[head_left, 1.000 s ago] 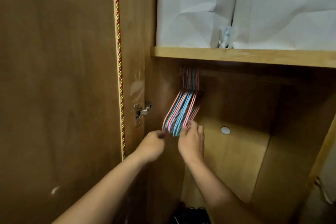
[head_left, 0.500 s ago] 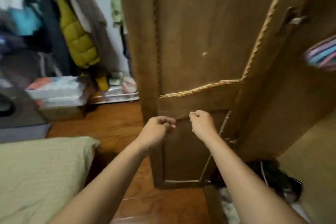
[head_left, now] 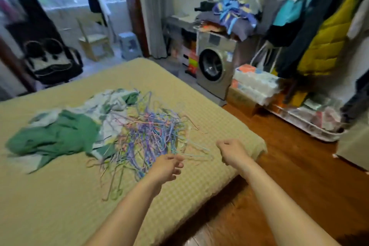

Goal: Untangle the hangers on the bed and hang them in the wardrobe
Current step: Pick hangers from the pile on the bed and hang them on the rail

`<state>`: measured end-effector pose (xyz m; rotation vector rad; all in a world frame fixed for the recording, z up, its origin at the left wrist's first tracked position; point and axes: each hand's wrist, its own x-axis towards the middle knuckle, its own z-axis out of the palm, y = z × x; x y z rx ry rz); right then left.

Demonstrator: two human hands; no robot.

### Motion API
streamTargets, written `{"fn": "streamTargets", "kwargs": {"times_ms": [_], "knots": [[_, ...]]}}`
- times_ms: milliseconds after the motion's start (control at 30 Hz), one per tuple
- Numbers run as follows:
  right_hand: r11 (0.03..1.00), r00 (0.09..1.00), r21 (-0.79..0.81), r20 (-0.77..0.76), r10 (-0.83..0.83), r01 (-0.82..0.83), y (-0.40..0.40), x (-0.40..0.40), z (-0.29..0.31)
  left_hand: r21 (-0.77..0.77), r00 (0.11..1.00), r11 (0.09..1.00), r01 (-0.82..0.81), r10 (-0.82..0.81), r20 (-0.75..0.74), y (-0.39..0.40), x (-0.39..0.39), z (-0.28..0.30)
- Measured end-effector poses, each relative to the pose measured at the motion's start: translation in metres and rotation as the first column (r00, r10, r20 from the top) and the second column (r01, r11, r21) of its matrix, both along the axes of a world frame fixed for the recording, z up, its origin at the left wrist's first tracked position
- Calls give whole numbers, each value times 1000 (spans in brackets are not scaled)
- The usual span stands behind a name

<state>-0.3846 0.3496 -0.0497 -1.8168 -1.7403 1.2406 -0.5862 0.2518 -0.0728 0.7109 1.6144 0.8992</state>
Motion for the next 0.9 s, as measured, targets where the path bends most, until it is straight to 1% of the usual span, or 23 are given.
{"fn": "streamTargets", "kwargs": {"times_ms": [100, 133, 200, 300, 367, 433, 533, 600, 633, 733, 767, 900], "knots": [[986, 988, -67, -7, 155, -155, 3, -85, -37, -45, 990, 989, -139, 139, -7, -14, -75, -24], [979, 983, -91, -23, 181, -183, 3, -104, -48, -66, 983, 981, -181, 181, -16, -18, -93, -28], [964, 977, -159, -26, 210, -211, 6, -130, -69, -81, 969, 966, -246, 248, 3, -25, -122, -40], [954, 976, -213, -3, 217, -213, 23, -152, -89, -141, 955, 948, -286, 294, 38, -29, -148, -57], [946, 975, -240, -4, 222, -216, 42, -167, -106, -195, 933, 919, -342, 356, 44, -24, -163, -71], [925, 971, -302, -2, 240, -230, 61, -178, -121, -240, 901, 881, -408, 431, 50, -17, -171, -81], [880, 970, -412, -41, 241, -236, 102, -195, -152, -273, 852, 831, -485, 519, 66, 6, -180, -98], [850, 977, -483, -75, 199, -210, 126, -204, -170, -298, 824, 795, -529, 565, 44, 17, -186, -103], [827, 979, -527, -75, 188, -199, 148, -209, -185, -322, 796, 759, -565, 605, 29, 29, -186, -111], [769, 991, -627, -105, 77, -127, 191, -225, -217, -357, 730, 678, -642, 684, -14, 50, -180, -111], [740, 992, -663, -113, 51, -114, 208, -234, -229, -370, 705, 650, -664, 708, -22, 61, -178, -115], [616, 983, -783, -166, -72, -87, 256, -271, -275, -393, 653, 586, -708, 756, -49, 97, -164, -120]]}}
